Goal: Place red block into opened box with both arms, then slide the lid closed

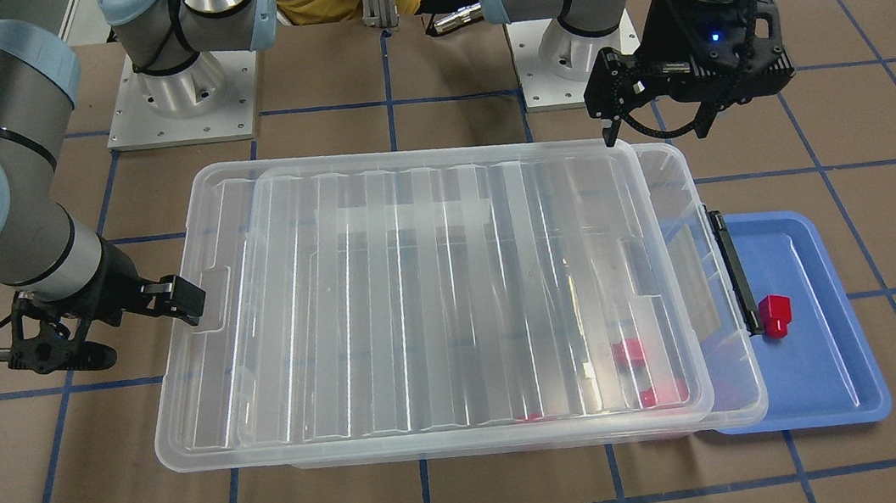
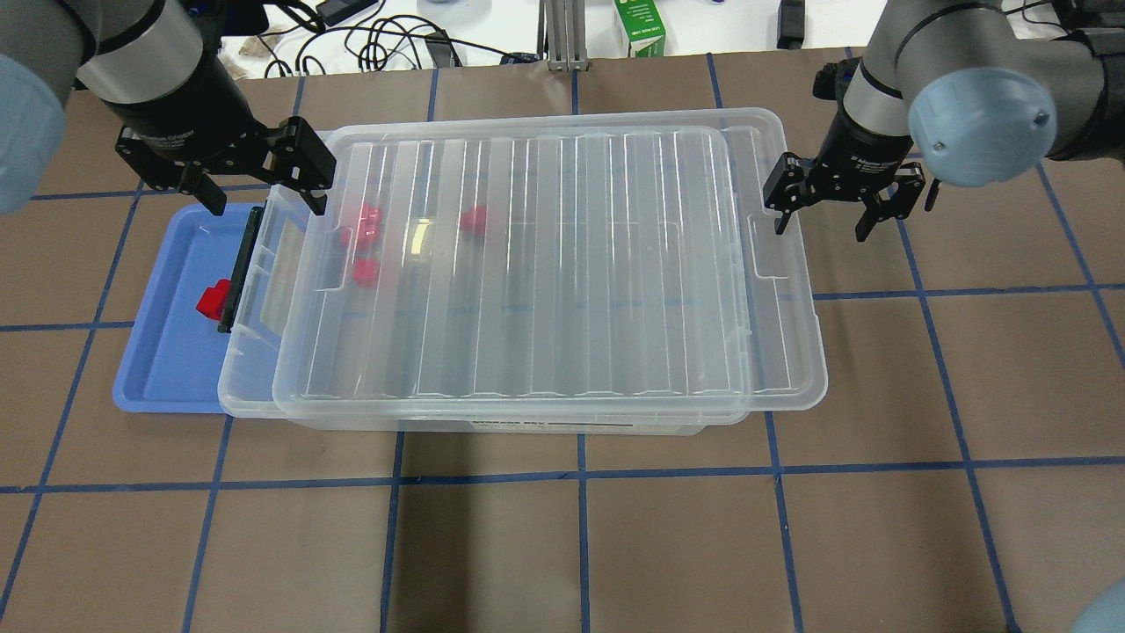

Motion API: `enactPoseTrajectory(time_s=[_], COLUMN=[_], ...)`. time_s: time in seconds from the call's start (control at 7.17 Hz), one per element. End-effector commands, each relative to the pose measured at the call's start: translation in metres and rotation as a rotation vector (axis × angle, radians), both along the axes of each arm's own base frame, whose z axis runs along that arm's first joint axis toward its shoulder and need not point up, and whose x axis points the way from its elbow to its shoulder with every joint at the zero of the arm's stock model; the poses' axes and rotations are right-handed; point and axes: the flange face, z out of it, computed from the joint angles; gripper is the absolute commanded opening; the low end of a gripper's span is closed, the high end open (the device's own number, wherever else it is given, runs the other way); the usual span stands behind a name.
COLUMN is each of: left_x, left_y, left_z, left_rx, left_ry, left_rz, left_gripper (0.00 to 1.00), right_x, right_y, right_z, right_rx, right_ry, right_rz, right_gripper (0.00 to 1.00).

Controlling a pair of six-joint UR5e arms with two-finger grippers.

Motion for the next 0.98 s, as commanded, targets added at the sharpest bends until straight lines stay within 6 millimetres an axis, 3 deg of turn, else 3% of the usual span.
enactPoseTrajectory(time_s=[0.0, 0.84], left_x=[0.000, 0.000], left_y=[0.000, 0.000], left_z=[0.000, 0.000], left_rx=[0.000, -0.002], left_ry=[0.000, 0.000], left_rz=[0.000, 0.000], left_gripper=[1.00, 1.00], right_x=[-0.030, -0.072], right_y=[-0.002, -0.003], right_z=[0.002, 0.005], right_rx=[-0.002, -0.007], right_ry=[-0.003, 0.012], right_rz=[-0.032, -0.019], right_gripper=[1.00, 1.00])
